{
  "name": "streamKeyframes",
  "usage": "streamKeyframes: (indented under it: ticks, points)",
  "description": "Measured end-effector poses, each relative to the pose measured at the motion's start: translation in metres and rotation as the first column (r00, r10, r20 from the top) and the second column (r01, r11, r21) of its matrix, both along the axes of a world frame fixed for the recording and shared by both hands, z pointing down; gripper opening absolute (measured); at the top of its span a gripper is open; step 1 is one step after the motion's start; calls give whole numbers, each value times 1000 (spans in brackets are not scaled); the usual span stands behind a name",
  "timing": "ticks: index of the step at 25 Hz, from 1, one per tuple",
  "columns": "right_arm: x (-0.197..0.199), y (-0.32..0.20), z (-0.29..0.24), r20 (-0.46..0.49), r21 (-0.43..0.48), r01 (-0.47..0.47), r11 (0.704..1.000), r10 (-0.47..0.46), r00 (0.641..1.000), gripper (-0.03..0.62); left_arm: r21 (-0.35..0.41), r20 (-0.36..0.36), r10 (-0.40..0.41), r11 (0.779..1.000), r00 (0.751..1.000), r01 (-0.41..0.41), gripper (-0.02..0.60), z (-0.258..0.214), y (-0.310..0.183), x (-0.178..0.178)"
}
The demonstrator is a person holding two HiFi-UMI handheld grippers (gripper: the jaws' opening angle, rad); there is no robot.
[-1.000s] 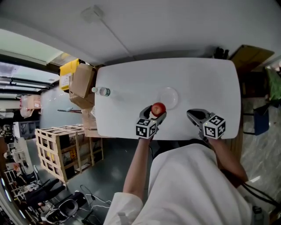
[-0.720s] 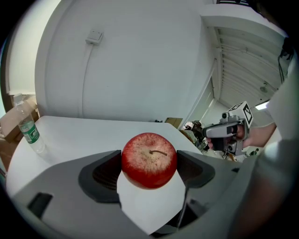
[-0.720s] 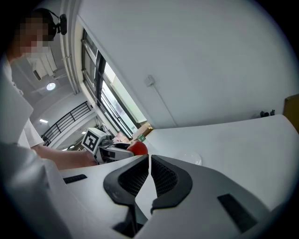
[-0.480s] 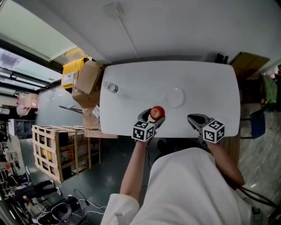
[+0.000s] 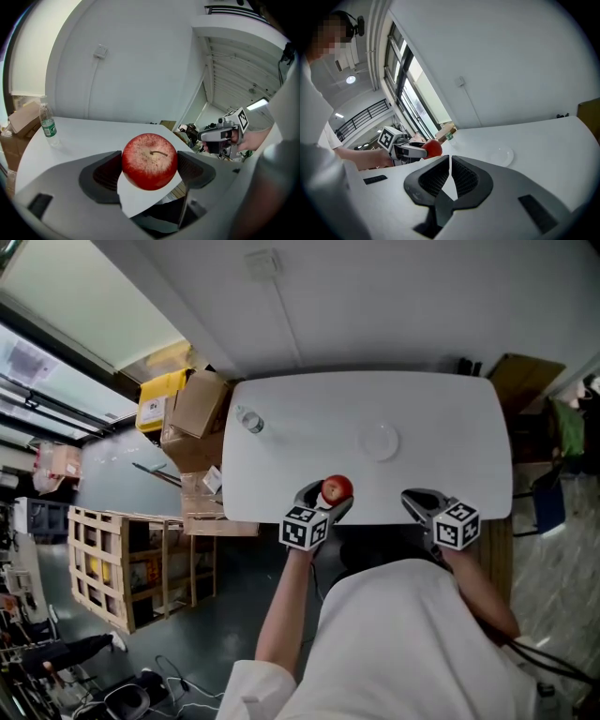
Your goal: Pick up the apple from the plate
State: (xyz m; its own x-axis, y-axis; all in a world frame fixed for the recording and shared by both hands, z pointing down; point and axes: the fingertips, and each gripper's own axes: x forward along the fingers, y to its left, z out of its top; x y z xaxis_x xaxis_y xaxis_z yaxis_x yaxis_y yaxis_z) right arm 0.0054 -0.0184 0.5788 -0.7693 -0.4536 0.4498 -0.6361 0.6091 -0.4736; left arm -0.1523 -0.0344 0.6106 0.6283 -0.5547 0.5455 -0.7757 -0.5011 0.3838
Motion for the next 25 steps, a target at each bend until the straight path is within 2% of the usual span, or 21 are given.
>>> streamKeyframes:
  ticks: [6,12,18,25]
  points:
    - [-1,32,-1,8,7,-54,999,54,999,38,24,-12,20,1000,1000,-20,371,-10,25,-10]
    - [9,55,3,-42,32,-41,999,43,998,38,39,-25,19,999,1000,-18,371,-19,39,-13]
    - [27,47,-7,1,62,-56,997,56,998,38,70,-52,5,998,999,-2,371,-35,48,3]
    - [38,48,-14,9,91,13,996,-14,1000,38,89,-83,-11,996,996,19,371,-46,55,28]
